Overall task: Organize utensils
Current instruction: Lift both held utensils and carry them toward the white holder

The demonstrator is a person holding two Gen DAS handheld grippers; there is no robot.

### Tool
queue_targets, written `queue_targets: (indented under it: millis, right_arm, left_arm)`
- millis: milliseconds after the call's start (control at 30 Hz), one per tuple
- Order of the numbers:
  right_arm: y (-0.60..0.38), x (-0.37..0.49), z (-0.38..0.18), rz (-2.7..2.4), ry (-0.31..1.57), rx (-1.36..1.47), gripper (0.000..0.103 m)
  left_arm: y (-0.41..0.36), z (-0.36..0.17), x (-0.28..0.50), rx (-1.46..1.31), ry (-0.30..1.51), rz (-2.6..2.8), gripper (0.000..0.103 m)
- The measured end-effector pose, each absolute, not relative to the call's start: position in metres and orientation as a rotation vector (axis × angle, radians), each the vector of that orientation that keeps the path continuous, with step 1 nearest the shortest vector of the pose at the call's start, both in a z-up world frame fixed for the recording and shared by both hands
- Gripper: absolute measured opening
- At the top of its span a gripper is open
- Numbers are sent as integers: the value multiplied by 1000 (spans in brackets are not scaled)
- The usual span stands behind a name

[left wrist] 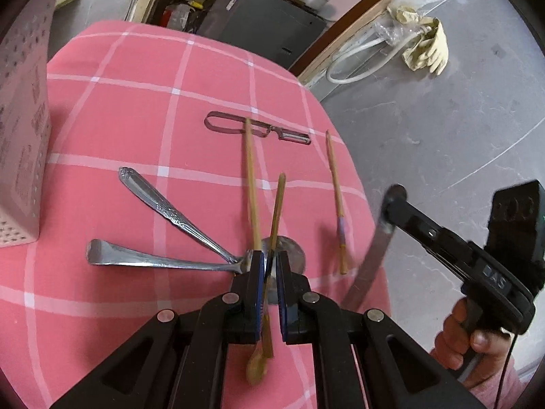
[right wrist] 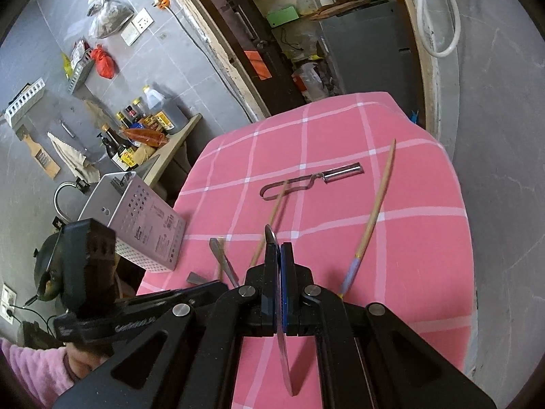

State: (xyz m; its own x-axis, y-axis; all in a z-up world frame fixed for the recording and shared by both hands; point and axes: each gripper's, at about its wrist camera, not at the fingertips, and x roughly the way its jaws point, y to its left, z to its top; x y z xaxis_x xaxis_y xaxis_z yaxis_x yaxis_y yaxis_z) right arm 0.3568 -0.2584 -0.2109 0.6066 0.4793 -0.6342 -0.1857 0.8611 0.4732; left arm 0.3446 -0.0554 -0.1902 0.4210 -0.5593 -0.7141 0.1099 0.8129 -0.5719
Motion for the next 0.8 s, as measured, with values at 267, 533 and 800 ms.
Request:
queue_targets:
  millis: [267, 533, 800]
  right_arm:
    - [-257, 357, -213, 397, 837, 392, 2]
    - [-260, 359, -216, 404, 844, 416, 2]
    - [-264, 367, -226, 413, 863, 447, 2]
  left_arm:
    - [-58, -203, 359, -500, 1100, -441, 2]
    - [-50, -206, 362, -477, 1129, -342, 7]
    - [-44, -209, 381, -461, 1143, -279, 9]
